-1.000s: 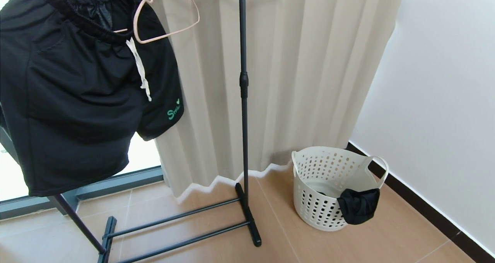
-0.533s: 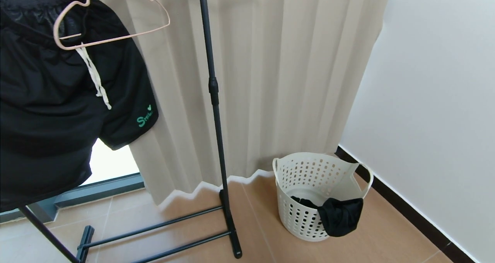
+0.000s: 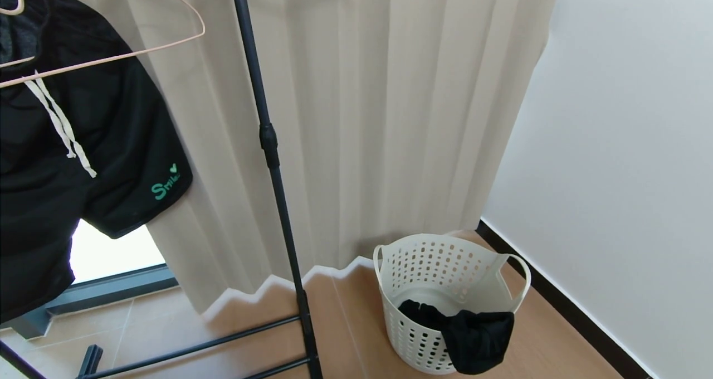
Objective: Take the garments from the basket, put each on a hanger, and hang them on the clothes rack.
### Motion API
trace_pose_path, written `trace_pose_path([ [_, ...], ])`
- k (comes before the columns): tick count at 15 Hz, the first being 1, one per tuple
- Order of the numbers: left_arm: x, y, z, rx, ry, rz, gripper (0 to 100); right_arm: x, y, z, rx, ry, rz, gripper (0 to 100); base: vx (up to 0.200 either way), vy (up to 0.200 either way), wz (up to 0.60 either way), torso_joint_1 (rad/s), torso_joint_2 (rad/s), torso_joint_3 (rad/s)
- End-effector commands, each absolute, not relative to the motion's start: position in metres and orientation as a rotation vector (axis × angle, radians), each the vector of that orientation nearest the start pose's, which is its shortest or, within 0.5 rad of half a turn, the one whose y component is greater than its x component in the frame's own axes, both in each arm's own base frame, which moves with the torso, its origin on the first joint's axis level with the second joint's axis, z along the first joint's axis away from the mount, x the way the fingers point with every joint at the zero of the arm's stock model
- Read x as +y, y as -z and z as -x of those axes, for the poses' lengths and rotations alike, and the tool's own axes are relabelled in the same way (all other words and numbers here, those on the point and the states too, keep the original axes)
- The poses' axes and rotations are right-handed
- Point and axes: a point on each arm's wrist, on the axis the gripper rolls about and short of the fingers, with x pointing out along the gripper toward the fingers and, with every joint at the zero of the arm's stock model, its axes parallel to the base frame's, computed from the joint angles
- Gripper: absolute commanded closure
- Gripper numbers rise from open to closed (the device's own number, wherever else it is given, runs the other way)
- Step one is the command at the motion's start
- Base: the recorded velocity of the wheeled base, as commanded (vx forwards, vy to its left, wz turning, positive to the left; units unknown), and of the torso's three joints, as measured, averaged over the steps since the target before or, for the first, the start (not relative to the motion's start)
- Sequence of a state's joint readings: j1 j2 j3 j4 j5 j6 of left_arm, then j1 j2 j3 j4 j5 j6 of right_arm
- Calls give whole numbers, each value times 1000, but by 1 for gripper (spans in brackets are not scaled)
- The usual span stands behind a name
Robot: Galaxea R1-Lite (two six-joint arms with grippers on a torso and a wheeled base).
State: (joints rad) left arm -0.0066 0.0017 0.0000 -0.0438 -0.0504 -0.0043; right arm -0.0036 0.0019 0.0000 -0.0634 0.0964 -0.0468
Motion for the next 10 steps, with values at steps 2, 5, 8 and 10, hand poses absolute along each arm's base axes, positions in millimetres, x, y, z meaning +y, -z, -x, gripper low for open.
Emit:
trace_pose_path([
  [2,-1,-80,23,-43,57,4,0,2,-82,23,-64,-92,51,0,0,0,-600,-2,2,2],
  [5,-1,-80,23,-43,57,4,0,2,-82,23,-65,-92,51,0,0,0,-600,-1,2,2],
  [8,-1,-80,23,-43,57,5,0,2,-82,23,-64,-92,51,0,0,0,0,0,0,0],
  [10,-1,-80,23,-43,57,5,0,2,-82,23,-64,-92,51,0,0,0,0,0,0,0],
])
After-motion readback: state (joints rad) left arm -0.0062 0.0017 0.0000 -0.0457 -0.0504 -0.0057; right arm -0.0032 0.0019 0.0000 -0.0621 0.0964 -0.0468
